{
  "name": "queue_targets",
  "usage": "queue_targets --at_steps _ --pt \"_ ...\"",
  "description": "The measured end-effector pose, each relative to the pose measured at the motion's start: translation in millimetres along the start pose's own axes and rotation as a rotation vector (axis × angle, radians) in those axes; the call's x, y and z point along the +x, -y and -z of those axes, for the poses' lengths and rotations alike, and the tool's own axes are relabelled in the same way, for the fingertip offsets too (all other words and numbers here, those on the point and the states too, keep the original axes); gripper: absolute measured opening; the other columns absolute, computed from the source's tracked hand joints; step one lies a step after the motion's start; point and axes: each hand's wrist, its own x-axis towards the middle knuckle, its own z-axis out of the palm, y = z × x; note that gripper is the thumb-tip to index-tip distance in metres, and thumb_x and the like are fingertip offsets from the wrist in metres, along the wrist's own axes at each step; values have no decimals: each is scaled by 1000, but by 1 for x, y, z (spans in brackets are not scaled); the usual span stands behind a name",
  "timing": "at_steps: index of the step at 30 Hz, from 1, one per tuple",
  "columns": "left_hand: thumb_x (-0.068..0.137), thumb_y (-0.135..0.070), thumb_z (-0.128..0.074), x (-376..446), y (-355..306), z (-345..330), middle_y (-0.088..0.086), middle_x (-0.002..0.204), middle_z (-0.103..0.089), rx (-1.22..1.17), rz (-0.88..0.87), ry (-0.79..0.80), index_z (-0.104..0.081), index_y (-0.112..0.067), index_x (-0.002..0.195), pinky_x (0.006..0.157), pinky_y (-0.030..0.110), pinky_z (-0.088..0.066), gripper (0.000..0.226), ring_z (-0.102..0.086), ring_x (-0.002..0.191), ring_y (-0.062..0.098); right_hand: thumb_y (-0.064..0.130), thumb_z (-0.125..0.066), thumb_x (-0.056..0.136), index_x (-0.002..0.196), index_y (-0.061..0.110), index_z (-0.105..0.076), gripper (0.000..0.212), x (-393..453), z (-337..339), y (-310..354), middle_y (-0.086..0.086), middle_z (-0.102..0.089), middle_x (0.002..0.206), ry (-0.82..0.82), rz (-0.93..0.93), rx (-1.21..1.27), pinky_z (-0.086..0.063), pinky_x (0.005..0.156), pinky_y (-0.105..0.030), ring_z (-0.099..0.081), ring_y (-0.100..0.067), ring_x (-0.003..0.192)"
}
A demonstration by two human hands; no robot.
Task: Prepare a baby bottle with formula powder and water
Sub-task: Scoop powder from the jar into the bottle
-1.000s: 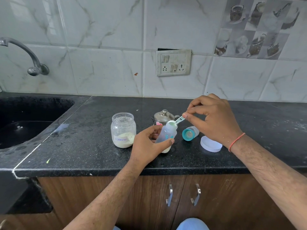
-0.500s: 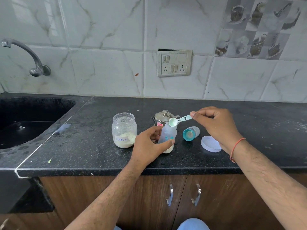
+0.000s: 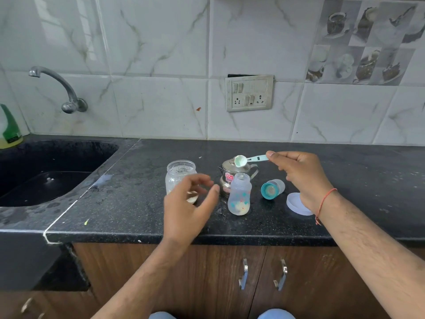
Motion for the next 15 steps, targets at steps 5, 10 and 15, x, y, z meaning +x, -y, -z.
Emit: queue_targets --at_steps 5,10,15 --pt "77 -33 -100 42 33 42 -11 141 -50 150 80 -136 -47 -28 144 108 34 -47 85 -54 128 16 35 -81 92 88 28 -83 9 11 -30 13 24 -68 62 82 34 2 -45 71 -21 -58 2 71" --pt "72 -42 -104 58 62 55 -11 142 -61 109 272 136 -46 -33 149 97 30 -56 97 -67 120 9 35 -84 90 90 20 -86 15 20 -77 25 0 -75 71 161 90 -38 -47 62 -20 -58 -1 62" --pt "69 -47 -104 57 76 54 -20 135 -67 69 291 149 -57 -39 137 99 33 -59 83 -69 120 7 40 -84 89 80 23 -84 19 32 -116 23 16 -53 46 238 170 -235 -41 56 -22 -45 -1 43"
